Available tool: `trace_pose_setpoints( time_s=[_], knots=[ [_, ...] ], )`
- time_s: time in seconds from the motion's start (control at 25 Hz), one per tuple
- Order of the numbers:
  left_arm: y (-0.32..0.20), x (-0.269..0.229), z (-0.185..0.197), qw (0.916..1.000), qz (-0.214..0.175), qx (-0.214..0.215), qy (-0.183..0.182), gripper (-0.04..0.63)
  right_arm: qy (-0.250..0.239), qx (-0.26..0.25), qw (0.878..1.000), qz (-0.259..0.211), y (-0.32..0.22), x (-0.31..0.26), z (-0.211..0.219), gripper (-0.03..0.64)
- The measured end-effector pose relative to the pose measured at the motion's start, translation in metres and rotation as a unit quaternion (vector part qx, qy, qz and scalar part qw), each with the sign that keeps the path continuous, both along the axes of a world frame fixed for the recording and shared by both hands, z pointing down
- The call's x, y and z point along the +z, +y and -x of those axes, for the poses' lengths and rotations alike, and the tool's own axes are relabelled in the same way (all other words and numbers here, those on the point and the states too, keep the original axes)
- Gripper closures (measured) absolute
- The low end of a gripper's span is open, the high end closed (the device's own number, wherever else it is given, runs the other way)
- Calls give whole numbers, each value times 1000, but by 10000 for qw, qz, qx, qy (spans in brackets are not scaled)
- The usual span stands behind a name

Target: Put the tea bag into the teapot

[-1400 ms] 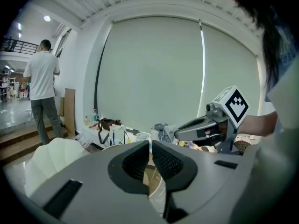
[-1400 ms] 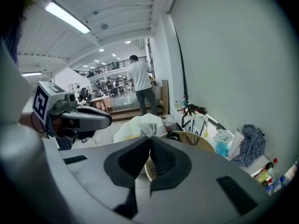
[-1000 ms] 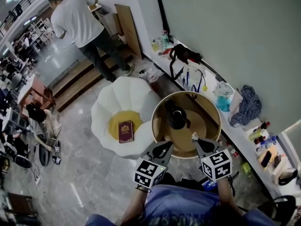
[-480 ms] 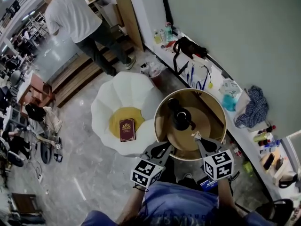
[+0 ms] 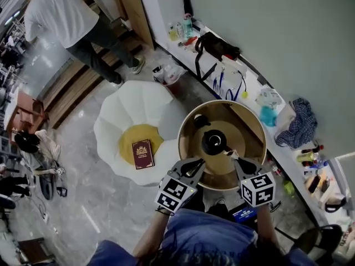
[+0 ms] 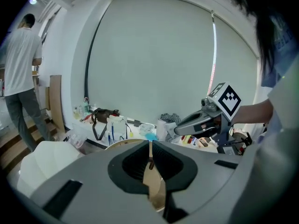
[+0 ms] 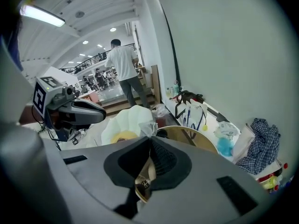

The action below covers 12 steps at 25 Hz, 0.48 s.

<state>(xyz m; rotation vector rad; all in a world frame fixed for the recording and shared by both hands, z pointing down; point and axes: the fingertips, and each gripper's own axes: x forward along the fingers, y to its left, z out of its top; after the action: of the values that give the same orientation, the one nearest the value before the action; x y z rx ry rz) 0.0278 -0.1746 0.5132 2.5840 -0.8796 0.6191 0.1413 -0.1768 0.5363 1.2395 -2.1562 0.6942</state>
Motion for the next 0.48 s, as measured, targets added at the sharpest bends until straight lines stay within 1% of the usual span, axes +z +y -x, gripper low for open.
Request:
trace_pose_setpoints(
  time_s=[0.28, 0.48],
  knots=[
    [-29, 28, 5, 9987, 191, 475, 10, 577, 266, -162, 9992, 248, -41, 35, 24, 597],
    [-50, 42, 12, 9973, 258, 689, 32, 576, 460, -459, 9969, 447, -65, 67, 40, 597]
  ],
)
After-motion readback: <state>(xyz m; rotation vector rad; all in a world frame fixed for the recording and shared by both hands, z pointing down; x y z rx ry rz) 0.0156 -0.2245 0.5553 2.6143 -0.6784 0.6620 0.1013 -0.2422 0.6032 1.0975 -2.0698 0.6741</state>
